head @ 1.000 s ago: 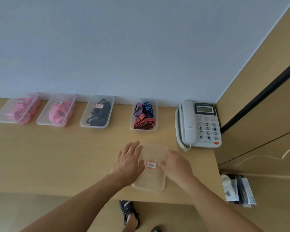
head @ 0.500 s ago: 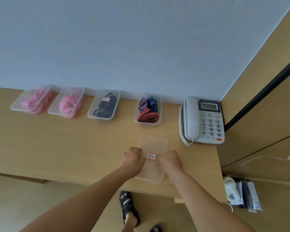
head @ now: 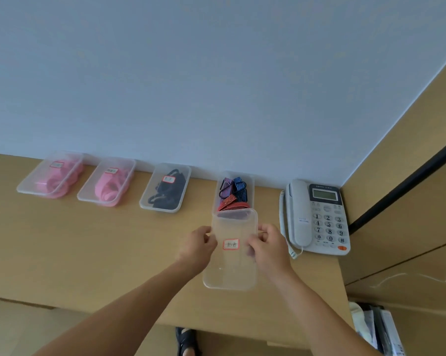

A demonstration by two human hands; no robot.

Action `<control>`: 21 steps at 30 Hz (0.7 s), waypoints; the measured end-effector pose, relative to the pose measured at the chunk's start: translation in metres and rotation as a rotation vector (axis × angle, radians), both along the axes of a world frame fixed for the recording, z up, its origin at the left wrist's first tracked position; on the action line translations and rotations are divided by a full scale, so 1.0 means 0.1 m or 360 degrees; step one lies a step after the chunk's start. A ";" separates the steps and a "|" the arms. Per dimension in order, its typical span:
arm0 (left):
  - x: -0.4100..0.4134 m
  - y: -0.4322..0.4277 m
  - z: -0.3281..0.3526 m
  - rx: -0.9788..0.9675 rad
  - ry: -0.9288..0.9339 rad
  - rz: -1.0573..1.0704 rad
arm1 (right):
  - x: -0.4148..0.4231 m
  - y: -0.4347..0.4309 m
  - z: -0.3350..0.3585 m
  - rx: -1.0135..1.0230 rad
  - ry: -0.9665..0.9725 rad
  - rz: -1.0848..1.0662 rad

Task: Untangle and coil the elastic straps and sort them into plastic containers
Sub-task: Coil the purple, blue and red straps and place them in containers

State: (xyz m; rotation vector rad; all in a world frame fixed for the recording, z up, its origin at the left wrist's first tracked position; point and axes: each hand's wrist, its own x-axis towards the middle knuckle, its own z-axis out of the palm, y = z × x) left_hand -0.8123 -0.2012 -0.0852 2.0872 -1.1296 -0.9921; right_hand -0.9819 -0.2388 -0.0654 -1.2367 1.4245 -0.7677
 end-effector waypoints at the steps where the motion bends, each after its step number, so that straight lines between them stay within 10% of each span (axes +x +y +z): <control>1: 0.05 -0.11 0.05 -0.0047 -0.0025 -0.0018 | 0.04 -0.10 0.05 -0.0033 0.0000 -0.0024; 21: 0.68 -1.72 -0.17 0.0009 -0.0160 -0.0422 | 0.62 -1.54 0.00 -0.0156 0.0908 -0.0204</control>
